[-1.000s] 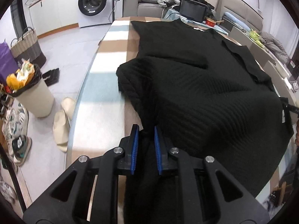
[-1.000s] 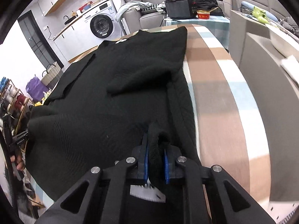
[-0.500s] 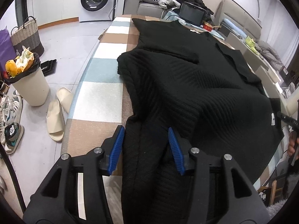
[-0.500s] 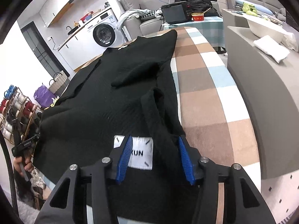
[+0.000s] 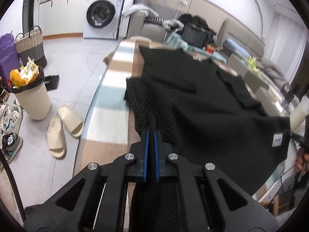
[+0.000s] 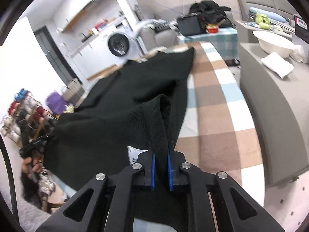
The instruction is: Fold small clothes
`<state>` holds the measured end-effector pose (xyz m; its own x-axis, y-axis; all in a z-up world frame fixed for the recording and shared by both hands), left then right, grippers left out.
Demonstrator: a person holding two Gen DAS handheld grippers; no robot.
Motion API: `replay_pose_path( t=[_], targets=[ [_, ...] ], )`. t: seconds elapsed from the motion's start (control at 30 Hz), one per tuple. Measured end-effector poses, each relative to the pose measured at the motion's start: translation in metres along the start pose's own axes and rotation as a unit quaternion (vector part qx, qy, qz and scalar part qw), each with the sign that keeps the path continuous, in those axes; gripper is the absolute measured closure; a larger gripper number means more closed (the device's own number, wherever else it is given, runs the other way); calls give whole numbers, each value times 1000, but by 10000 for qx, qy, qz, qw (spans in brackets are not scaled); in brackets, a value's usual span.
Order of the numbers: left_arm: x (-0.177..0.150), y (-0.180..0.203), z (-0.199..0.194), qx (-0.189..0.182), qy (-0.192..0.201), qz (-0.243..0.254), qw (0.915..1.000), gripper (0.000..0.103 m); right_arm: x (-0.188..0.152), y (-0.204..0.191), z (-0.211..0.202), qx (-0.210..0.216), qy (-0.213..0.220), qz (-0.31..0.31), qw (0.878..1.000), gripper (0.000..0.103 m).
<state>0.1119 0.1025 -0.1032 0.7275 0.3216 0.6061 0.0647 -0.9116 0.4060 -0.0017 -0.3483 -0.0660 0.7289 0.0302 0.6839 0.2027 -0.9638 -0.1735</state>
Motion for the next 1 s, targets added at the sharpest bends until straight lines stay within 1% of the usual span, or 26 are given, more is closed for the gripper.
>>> replay_pose_path(
  t=[0.1,0.13,0.2,0.23,0.3,0.33,0.4,0.47,0.57,0.6,0.63,0.67,0.7,0.73,0.77,0.8,0.83,0.87,0.93,1.0],
  targets=[
    [14,7,-18,-79,291,107,9995,100,3,-9,-13,192,348,-151,9991,93],
    [18,8,-21,-85,358,132,9992,100,4,-9,-13,198,349,-132,9991,93],
    [26,10,-23,-130,421,138,9989,100,3,-6,-9,75,296,-86,9995,93],
    [30,11,-22,-148,433,131,9989,100,2,-3,-5,-66,199,-56,9998,93],
    [39,16,-18,-191,458,147,9987,100,0,0,3,-211,32,-2,9998,93],
    [45,18,-15,-202,485,166,9985,100,-1,2,7,-231,-34,82,9997,93],
    [57,23,-8,-181,529,194,9982,100,0,6,13,-203,-23,257,9995,93],
    [72,25,5,-140,549,162,9983,100,7,7,15,-227,65,321,9992,93],
    [96,22,36,-12,545,-11,9985,100,21,9,21,-286,268,461,9982,93],
    [101,20,50,88,507,-76,9986,99,25,11,27,-386,252,493,9977,93],
    [105,14,67,234,383,-175,9988,99,29,15,35,-600,180,535,9966,92],
    [105,11,79,306,301,-216,9988,99,32,20,43,-820,91,572,9949,85],
    [105,8,93,367,168,-265,9988,99,33,27,55,-1093,-115,625,9920,79],
    [102,5,105,412,5,-295,9987,96,32,33,62,-1230,-309,658,9897,70],
    [95,2,116,471,-170,-287,9983,94,31,36,68,-1246,-449,703,9887,67],
    [89,0,122,490,-275,-265,9981,89,29,38,72,-1114,-513,757,9896,66],
    [83,-2,126,500,-350,-239,9978,81,27,39,74,-911,-510,818,9912,61],
    [78,-2,129,493,-367,-216,9979,77,25,39,75,-785,-485,833,9922,57],
    [72,0,134,506,-379,-149,9979,56,23,36,80,-632,-490,757,9939,57],
    [68,3,141,550,-437,-6,9975,55,24,35,89,-581,-557,658,9946,58]
  ],
)
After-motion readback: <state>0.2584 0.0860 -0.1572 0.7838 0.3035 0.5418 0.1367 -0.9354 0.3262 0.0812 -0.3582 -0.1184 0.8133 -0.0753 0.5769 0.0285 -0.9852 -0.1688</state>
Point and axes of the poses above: each gripper's, at about its wrist camera, not at the fingertips, and z roughly the way its jaws point, y to its right, x to its top, the point moved 4 cm from there along z, roughly the way its jaws point, and after that the axes turned 14 degrees about -z, right-handed, at the moved point
